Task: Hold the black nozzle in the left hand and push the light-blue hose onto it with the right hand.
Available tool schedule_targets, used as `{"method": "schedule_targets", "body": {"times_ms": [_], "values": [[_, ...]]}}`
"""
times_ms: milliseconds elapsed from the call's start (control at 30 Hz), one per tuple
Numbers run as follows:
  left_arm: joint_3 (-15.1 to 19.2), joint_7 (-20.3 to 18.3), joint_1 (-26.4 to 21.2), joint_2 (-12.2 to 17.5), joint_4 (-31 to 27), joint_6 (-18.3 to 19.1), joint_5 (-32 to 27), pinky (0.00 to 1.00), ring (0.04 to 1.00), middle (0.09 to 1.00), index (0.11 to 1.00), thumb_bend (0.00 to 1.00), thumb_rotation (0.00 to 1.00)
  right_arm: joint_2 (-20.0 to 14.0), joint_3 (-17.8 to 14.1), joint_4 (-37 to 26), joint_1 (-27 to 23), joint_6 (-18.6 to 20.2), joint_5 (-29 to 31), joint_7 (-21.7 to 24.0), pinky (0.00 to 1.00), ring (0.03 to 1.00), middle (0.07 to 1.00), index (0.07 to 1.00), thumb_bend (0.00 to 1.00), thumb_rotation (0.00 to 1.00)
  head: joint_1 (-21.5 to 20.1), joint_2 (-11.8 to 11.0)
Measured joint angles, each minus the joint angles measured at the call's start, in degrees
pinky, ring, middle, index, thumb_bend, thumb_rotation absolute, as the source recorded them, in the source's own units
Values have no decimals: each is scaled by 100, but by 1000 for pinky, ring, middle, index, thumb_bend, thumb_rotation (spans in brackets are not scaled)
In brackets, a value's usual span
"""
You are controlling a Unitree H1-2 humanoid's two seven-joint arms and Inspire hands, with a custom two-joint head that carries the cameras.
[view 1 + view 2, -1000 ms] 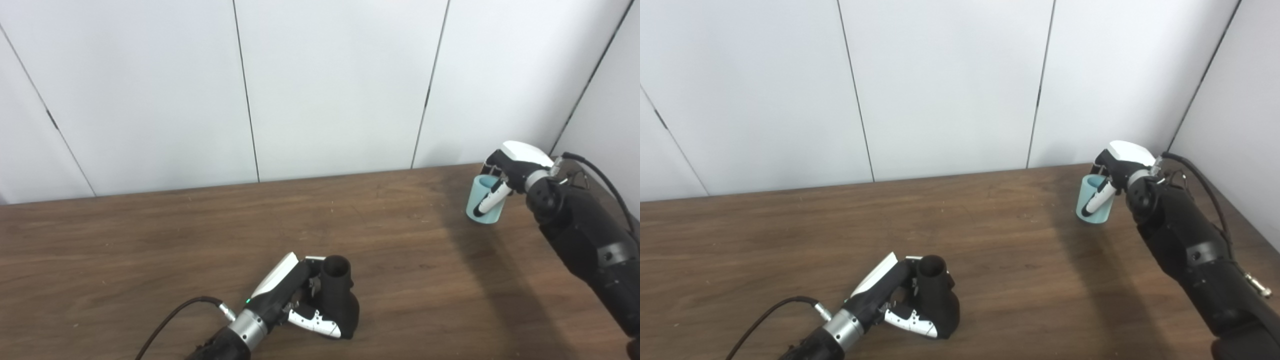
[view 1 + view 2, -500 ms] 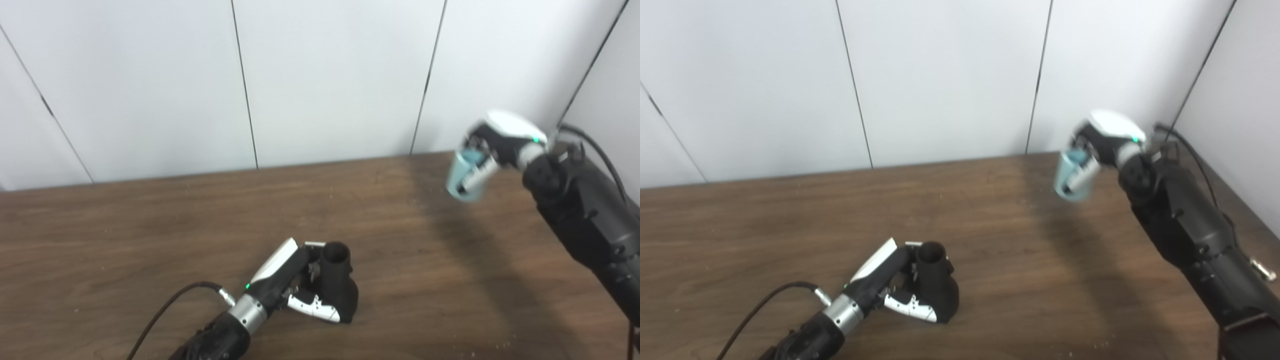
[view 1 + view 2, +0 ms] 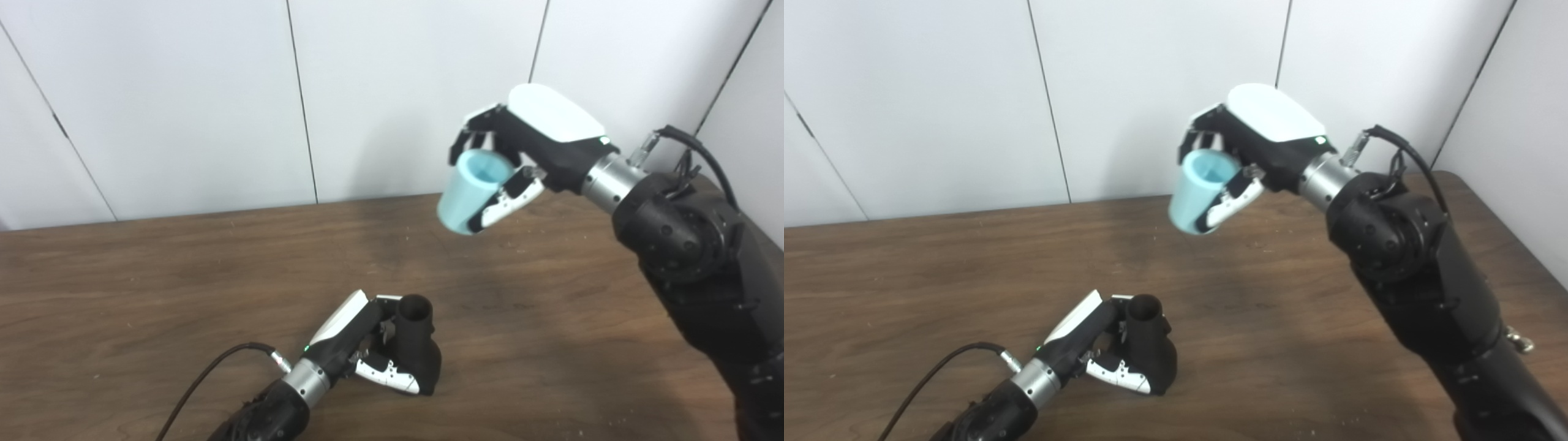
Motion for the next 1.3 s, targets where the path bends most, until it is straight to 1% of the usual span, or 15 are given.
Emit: {"method": "schedule_targets", "body": {"times_ms": [67,167,267,333,367,467,500,567,633,733,833,1133,1167,1267,1300], "values": [[-25,-1,-4,14,-29,1,101,129,195,268,470,513,90,59,20,-187,0,0,51,81,220,289,474,484,528,0,0,0],[-105,-1,-55,47,-48,0,298,145,208,280,470,513,89,241,84,-413,0,26,114,209,210,285,474,484,528,0,9,26],[-196,1,-125,60,-47,-3,470,155,215,286,471,513,89,431,210,-637,-7,203,155,485,204,281,474,484,528,0,0,35],[-213,18,-135,60,-43,-20,533,157,217,287,471,513,89,512,227,-681,-10,282,166,659,219,298,430,515,522,0,9,35],[-218,55,-137,57,-28,-54,566,158,218,288,471,513,89,540,224,-709,-11,333,162,754,214,288,456,496,526,0,9,35],[-243,255,-133,51,120,-309,658,170,229,297,471,513,88,532,220,-789,-14,345,186,912,124,193,469,484,529,0,9,44],[-255,344,-131,42,186,-430,726,179,235,302,471,512,88,532,219,-820,-24,341,222,944,114,184,469,483,529,0,9,44],[-303,573,-135,4,353,-670,861,245,257,312,471,512,86,531,218,-842,-62,330,297,994,102,176,470,483,529,0,9,44],[-347,794,-139,-42,484,-862,987,289,271,316,471,512,85,531,218,-842,-79,325,335,1008,99,174,470,482,529,0,9,44],[-402,1017,-153,-50,621,-1084,1122,300,277,318,471,512,84,530,218,-842,-78,325,370,1057,99,173,470,482,529,0,9,53],[-426,1042,-182,-49,635,-1100,1210,299,278,319,471,512,84,525,218,-842,-79,323,389,1072,99,173,470,482,529,0,18,53],[-426,1034,-180,-51,633,-1098,1212,293,277,319,471,512,84,504,258,-828,-79,306,351,1098,102,176,470,482,529,0,35,70],[-426,1023,-181,-51,630,-1098,1212,291,277,319,471,512,84,504,292,-811,-78,304,299,1099,105,181,470,482,529,0,35,70],[-425,993,-179,-47,600,-1091,1221,289,276,318,471,512,84,505,408,-796,-77,327,67,1169,154,245,472,483,529,0,35,79],[-426,984,-178,-46,586,-1087,1237,289,276,318,471,512,84,505,437,-795,-77,339,-45,1208,155,247,472,483,529,0,35,79]]}}
